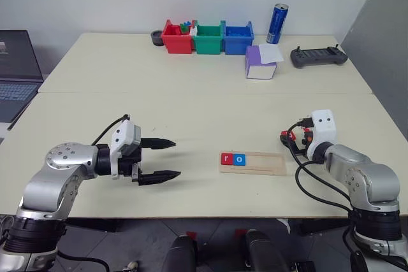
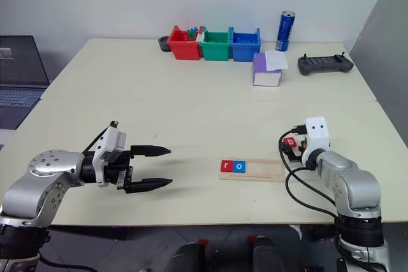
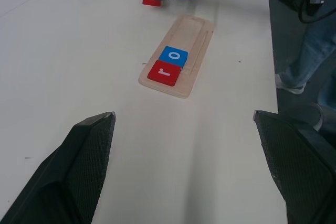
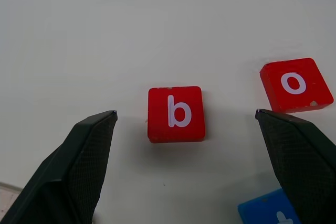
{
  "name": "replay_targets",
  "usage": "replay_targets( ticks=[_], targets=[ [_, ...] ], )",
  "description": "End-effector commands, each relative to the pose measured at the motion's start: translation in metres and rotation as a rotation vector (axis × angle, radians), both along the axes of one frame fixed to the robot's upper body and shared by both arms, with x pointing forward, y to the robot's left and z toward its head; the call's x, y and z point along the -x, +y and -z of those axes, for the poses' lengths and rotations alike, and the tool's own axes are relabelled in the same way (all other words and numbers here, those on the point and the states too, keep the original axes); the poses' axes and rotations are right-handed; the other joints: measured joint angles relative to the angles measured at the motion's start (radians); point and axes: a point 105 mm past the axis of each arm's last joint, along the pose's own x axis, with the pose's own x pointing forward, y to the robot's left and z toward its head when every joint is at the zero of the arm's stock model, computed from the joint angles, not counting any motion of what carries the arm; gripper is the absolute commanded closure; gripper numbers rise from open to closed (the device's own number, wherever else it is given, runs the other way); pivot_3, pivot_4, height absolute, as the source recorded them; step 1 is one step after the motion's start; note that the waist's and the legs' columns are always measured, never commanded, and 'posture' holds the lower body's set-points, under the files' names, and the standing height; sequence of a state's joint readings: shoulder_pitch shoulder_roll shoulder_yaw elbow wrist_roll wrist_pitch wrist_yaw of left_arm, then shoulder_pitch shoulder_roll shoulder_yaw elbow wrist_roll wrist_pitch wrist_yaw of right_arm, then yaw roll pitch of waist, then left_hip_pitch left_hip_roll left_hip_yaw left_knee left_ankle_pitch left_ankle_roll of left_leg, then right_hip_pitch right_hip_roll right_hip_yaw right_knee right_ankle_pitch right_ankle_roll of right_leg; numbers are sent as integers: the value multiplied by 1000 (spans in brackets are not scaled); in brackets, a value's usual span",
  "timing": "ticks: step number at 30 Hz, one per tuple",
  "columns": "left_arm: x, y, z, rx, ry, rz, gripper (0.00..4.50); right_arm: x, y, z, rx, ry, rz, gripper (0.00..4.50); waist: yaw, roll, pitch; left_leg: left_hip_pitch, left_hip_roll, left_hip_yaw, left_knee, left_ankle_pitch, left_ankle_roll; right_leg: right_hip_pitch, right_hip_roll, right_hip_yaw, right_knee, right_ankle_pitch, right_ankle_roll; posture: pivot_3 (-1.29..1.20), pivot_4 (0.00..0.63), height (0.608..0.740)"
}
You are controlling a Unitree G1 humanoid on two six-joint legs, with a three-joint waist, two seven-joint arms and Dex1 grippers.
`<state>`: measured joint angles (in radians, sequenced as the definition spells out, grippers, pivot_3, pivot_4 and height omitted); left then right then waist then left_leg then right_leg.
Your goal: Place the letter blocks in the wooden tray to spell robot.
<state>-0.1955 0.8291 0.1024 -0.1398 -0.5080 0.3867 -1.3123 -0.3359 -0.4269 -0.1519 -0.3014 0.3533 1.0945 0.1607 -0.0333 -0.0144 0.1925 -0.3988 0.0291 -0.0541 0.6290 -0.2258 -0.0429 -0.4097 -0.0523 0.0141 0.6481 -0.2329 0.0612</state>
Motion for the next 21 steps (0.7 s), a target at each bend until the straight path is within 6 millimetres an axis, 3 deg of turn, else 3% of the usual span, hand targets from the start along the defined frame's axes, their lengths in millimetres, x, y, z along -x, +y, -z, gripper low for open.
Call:
replay_targets(
  ticks=[1, 21],
  targets=[
    [1, 6, 1, -4, -22, 5, 52, -6, 3, -12, 0, -55, -6, 0, 0, 0, 0, 0, 0, 0, 0, 0, 0, 0, 0, 0, 0, 0, 0, 0, 150, 740],
    [2, 1, -6, 0, -44, 15, 52, -10, 7, -12, -2, -61, -5, 0, 0, 0, 0, 0, 0, 0, 0, 0, 0, -1, 0, 0, 0, 0, -1, 0, 150, 740]
  ],
)
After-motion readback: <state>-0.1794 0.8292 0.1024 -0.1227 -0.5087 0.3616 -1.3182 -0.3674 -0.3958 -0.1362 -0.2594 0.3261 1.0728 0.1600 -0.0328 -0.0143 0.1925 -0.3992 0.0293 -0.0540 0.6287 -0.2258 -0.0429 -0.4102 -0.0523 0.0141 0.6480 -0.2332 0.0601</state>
